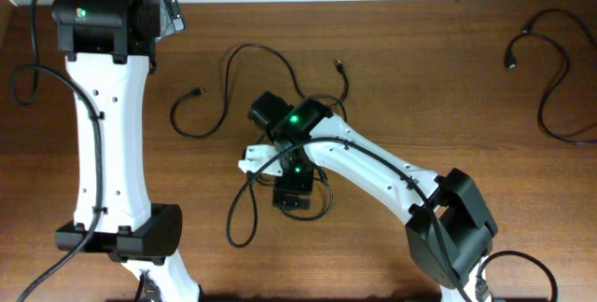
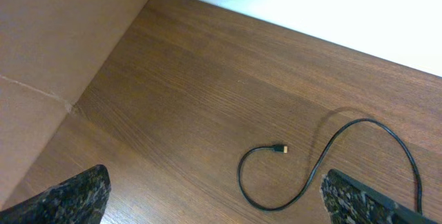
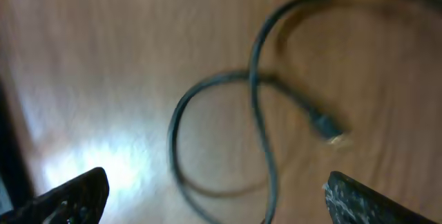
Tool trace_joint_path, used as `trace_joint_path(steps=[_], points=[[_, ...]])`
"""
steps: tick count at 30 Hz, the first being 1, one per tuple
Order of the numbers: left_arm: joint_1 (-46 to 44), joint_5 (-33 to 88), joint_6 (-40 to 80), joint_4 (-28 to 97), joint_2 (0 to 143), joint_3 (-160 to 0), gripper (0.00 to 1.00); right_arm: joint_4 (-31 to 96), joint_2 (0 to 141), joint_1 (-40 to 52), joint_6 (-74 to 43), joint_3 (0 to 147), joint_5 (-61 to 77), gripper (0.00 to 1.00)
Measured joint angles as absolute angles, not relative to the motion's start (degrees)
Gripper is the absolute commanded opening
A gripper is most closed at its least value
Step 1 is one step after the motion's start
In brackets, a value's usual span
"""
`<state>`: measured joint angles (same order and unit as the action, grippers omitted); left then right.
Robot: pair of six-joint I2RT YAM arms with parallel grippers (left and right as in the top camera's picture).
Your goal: Untangle cables
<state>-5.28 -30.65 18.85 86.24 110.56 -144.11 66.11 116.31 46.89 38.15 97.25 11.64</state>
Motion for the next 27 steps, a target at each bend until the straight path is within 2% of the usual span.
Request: trace_joint_path(steps=[3,13,15,16,17,18,22,25,27], points=[[-5.3,-30.6,18.9,86.4,110.6,-144.1,0.99,57.5,116.3,46.9,38.3,97.2,12.1,1.0],[-5.3,-30.6,18.9,87.5,110.6,-144.1,0.99,56.2,125.0,46.9,38.2,97.2,12.8,1.0],[-5.3,-30.6,18.9,87.5,110.6,-144.1,0.99,55.6,125.9,46.9,38.3,97.2,12.8,0.94],[-5.3,-30.6,18.9,87.6,110.6,-144.1,0.99,55.4,126.6,46.9,38.2,97.2,13.0,0.87],[-5.3,-30.6,18.9,87.6,110.6,-144.1,0.99,55.0,127.8,46.9,38.2,97.2,13.4,0.25],[-5.3,-30.6,18.9,87.6,110.6,-144.1,0.99,54.6,128.2,46.9,38.1,97.2,13.5,0.04],[-5.3,-30.6,18.9,87.7,110.6,-144.1,0.99,54.0,128.7,47.0,35.5,97.2,14.9,0.04],[-5.3,-30.6,18.9,87.6,110.6,-144.1,0.99,57.6,128.2,46.9,33.0,97.2,9.8,0.04],[-5.3,-30.6,18.9,87.6,110.6,-144.1,0.99,58.5,122.4,45.5,29.2,98.8,7.8,0.04]])
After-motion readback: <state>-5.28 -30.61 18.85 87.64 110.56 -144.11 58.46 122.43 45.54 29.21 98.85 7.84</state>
